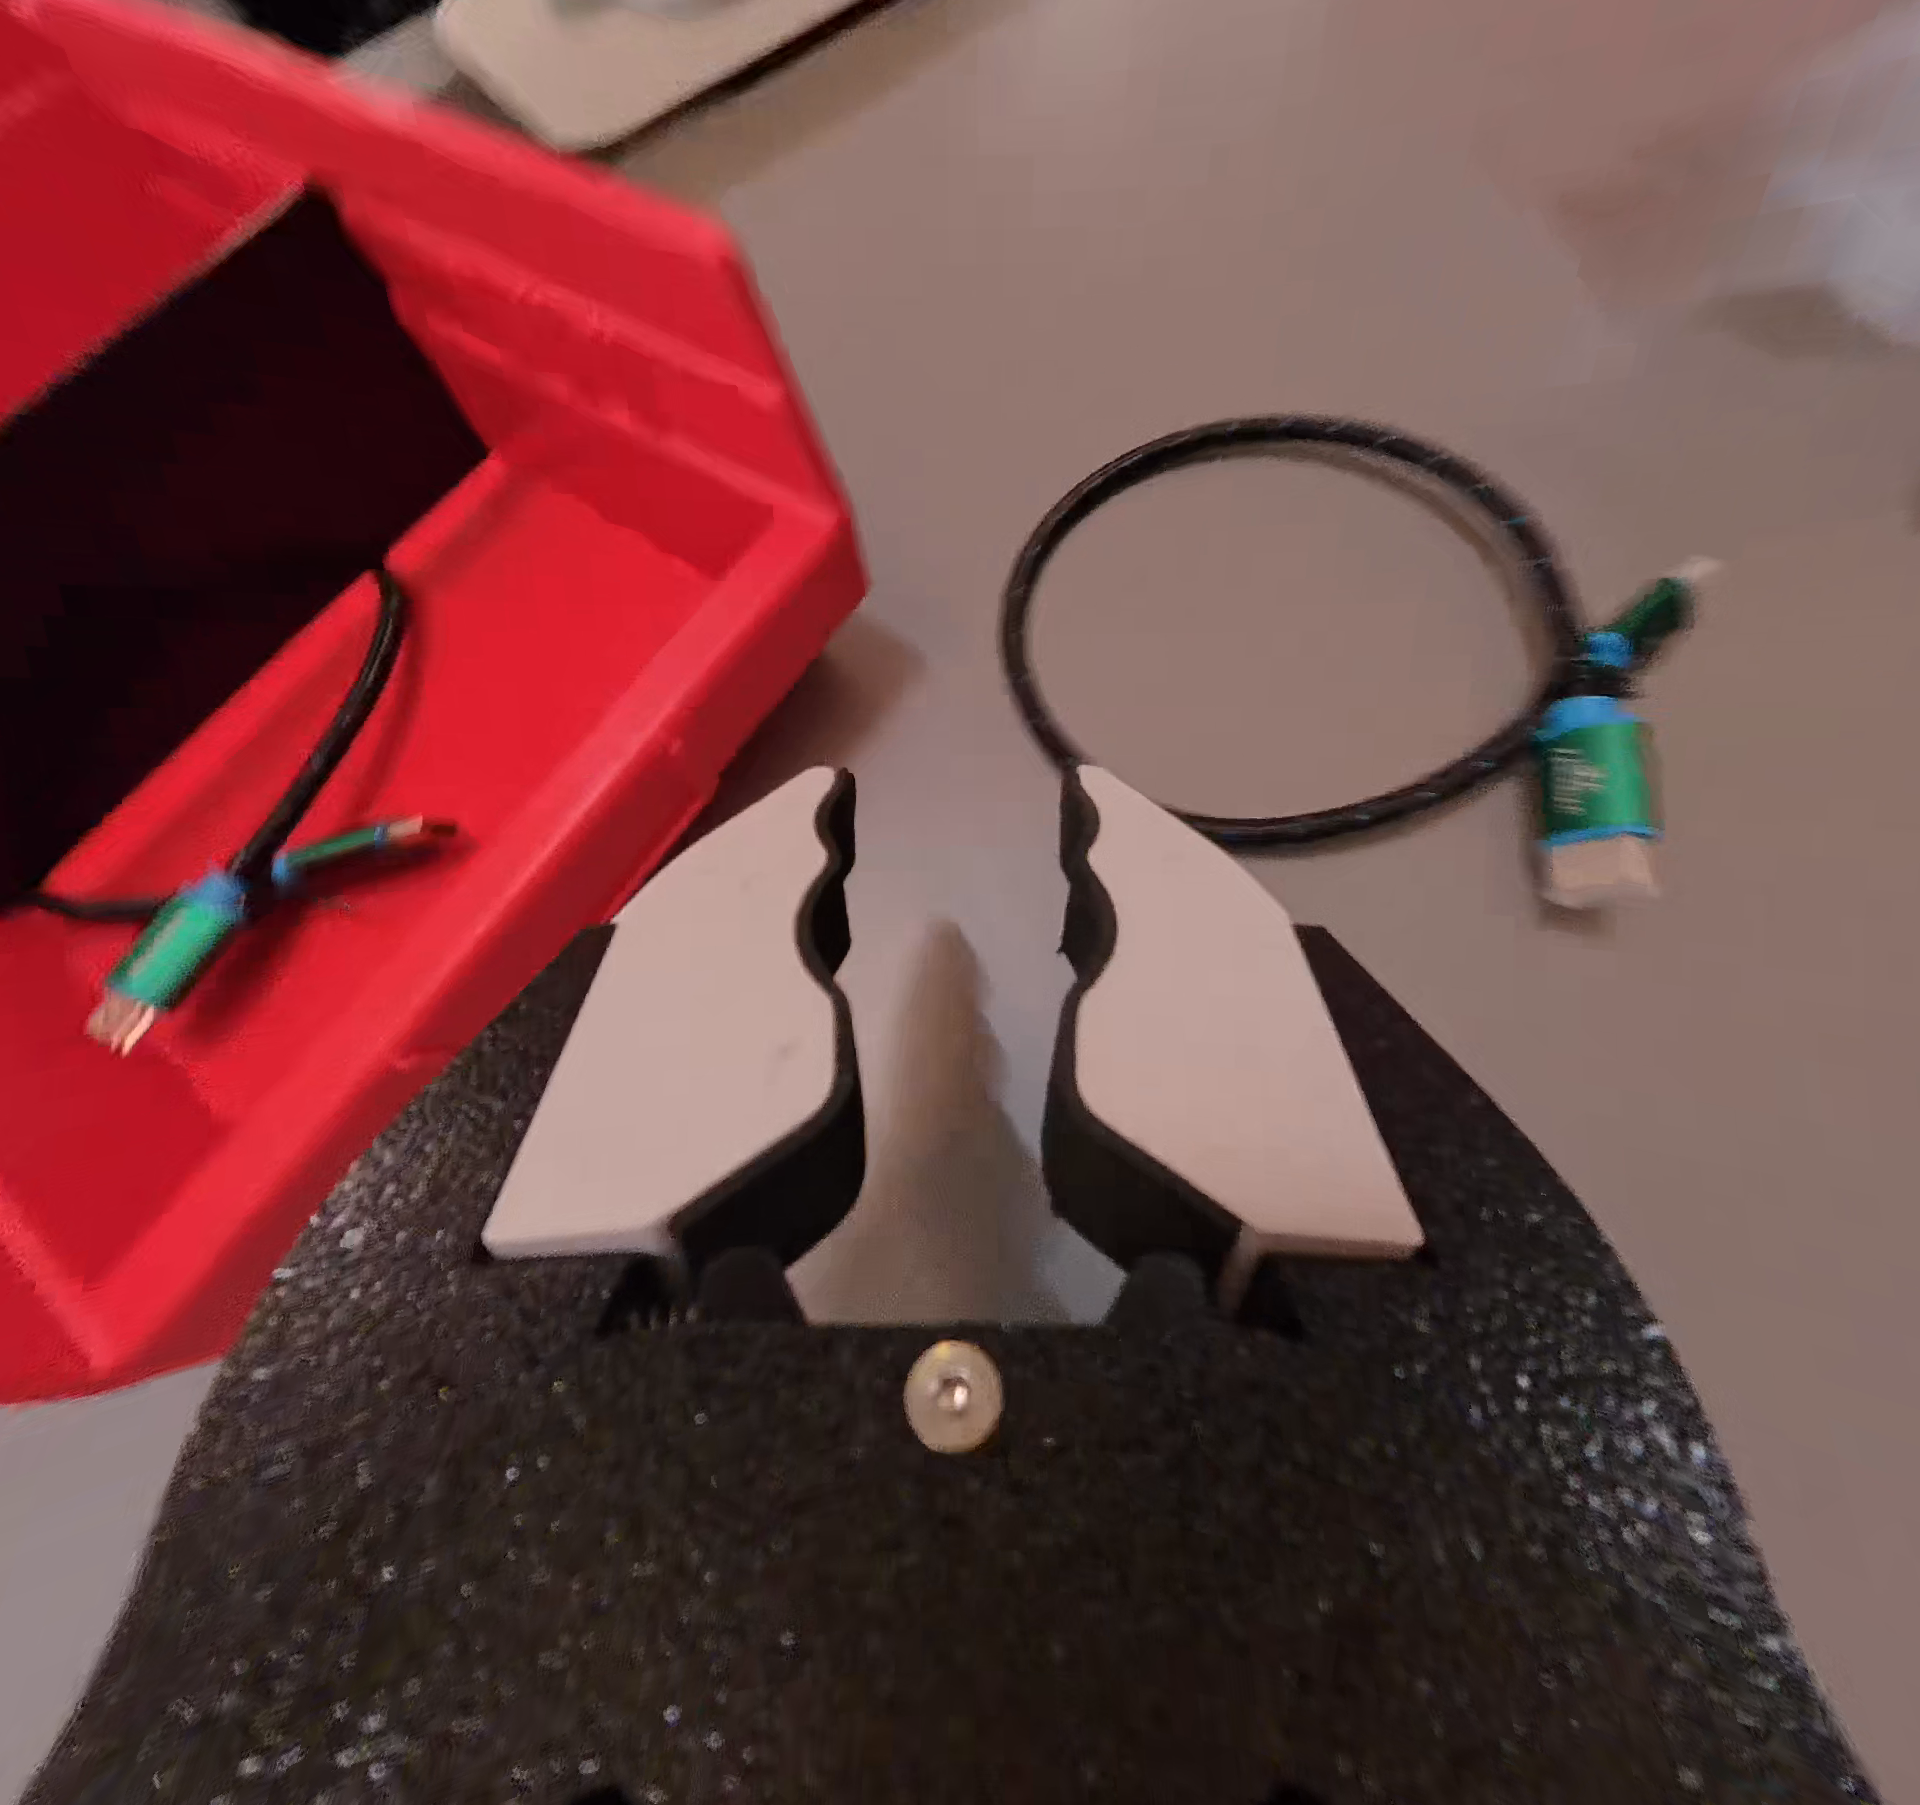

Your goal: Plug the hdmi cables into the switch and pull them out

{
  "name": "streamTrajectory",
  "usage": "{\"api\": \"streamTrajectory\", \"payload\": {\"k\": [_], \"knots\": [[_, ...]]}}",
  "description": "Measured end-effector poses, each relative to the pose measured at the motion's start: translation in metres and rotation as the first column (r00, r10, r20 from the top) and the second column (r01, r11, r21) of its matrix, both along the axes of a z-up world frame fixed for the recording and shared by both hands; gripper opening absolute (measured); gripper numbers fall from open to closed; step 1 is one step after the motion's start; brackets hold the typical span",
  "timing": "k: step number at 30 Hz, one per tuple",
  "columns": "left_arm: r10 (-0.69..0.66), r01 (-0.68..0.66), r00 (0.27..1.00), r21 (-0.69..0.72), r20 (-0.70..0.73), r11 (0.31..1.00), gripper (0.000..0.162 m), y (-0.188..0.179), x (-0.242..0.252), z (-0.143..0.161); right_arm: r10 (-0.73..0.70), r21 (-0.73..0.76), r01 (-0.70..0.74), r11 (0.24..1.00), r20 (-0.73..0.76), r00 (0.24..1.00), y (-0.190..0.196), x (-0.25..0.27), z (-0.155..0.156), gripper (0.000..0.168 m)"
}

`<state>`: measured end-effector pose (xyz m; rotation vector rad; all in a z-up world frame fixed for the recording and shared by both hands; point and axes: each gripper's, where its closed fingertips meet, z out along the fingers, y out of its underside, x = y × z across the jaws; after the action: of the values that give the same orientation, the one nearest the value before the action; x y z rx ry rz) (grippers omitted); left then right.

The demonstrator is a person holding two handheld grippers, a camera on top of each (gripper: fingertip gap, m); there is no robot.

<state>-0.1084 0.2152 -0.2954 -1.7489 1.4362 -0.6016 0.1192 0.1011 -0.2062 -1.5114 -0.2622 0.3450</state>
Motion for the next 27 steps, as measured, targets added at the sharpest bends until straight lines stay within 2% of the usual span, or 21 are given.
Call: {"api": "streamTrajectory", "payload": {"k": [1,3,5,8,12,15,17,23,27], "knots": [[-0.069,0.069,0.997,0.004,0.024,0.998,0.037,-0.012,0.002,0.009,0.004,-0.002,-0.004,1.000,0.002,1.000,0.000,-0.001,-0.001,0.072],[-0.240,0.240,0.970,0.023,0.019,0.970,0.036,-0.043,0.013,0.012,0.011,-0.008,-0.011,1.000,0.004,1.000,0.001,-0.004,-0.003,0.072],[-0.375,0.380,0.924,0.065,-0.075,0.923,0.037,-0.067,0.023,-0.004,0.020,-0.014,-0.020,1.000,0.012,1.000,0.002,-0.007,-0.004,0.072],[-0.465,0.486,0.864,0.081,-0.194,0.870,0.036,-0.090,0.038,-0.031,0.023,-0.016,-0.022,1.000,0.035,0.999,0.002,-0.009,-0.005,0.072],[-0.499,0.510,0.854,0.050,-0.149,0.859,0.020,-0.113,0.066,-0.037,0.015,-0.015,-0.015,1.000,0.037,0.999,0.001,-0.007,-0.005,0.072],[-0.530,0.535,0.840,0.011,-0.112,0.845,0.021,-0.133,0.080,-0.035,0.015,-0.016,-0.015,1.000,0.033,0.999,0.001,-0.005,-0.005,0.072],[-0.528,0.533,0.841,0.014,-0.115,0.846,0.029,-0.135,0.082,-0.034,0.027,-0.011,-0.027,1.000,0.028,0.999,0.000,-0.006,-0.004,0.072],[-0.520,0.519,0.854,-0.031,-0.003,0.854,0.033,-0.136,0.080,-0.011,0.178,0.004,-0.180,0.984,-0.196,0.964,-0.007,-0.013,0.008,0.072],[-0.521,0.522,0.852,-0.005,-0.039,0.853,0.033,-0.133,0.075,-0.012,0.272,0.042,-0.272,0.961,-0.290,0.917,-0.013,-0.019,0.015,0.072]]}}
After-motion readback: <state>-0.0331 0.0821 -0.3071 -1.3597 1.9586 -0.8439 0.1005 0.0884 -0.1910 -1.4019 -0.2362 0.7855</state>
